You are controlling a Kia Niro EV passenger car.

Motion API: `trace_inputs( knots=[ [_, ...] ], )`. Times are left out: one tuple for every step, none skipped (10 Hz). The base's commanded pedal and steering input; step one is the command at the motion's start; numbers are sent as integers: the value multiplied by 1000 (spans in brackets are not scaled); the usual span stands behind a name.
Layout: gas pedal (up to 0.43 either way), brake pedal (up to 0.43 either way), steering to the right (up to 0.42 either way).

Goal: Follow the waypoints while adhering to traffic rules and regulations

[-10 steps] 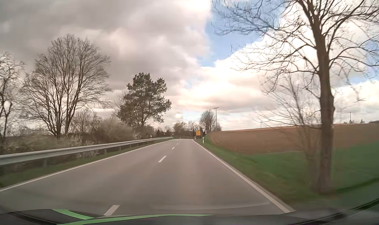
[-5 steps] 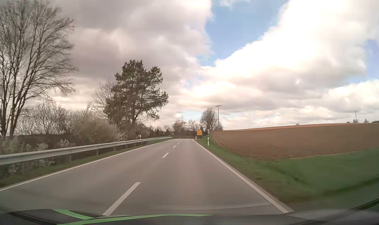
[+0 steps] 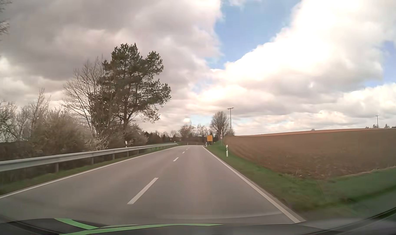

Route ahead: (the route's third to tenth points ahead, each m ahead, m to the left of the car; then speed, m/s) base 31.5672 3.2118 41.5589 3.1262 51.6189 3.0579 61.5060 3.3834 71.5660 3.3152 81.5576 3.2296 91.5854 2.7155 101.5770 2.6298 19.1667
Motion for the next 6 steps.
trace_inputs(
  knots=[
    [130,0,-1],
    [118,0,-1],
    [110,0,0],
    [110,0,0],
    [98,0,0],
    [98,0,0]
  ],
)
